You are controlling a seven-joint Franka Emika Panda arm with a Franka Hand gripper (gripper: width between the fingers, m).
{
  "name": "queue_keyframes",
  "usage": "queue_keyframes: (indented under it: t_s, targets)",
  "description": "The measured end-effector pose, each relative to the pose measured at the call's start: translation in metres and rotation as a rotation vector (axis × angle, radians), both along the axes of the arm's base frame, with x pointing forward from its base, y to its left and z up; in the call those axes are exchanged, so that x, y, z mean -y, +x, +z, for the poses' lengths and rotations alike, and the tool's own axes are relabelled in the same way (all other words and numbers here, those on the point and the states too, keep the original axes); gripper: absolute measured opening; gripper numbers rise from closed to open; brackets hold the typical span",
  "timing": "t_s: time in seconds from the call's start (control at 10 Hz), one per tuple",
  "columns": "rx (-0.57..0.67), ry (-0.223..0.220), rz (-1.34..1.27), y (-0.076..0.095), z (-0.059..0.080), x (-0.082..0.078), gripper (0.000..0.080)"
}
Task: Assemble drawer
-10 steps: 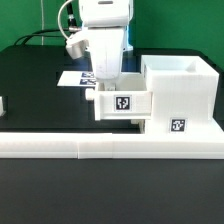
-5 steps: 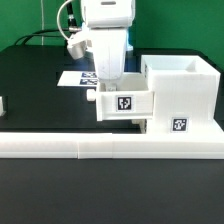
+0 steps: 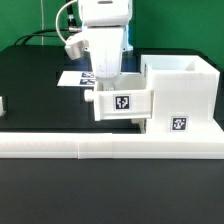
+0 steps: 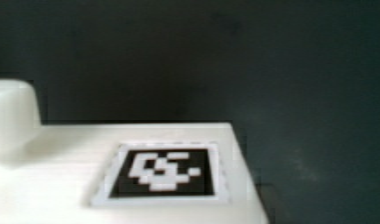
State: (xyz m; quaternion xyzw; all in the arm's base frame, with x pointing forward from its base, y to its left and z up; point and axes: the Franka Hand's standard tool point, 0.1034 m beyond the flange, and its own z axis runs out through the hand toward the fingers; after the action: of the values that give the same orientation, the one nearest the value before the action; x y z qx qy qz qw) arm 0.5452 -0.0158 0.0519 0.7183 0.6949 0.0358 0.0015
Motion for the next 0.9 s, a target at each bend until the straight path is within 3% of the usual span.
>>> queue_keyframes:
  t_s: [0.9]
  targets:
    - [-0.005,-0.008,0.006,-0.0012,-0.0005,-0.0014,0.0044]
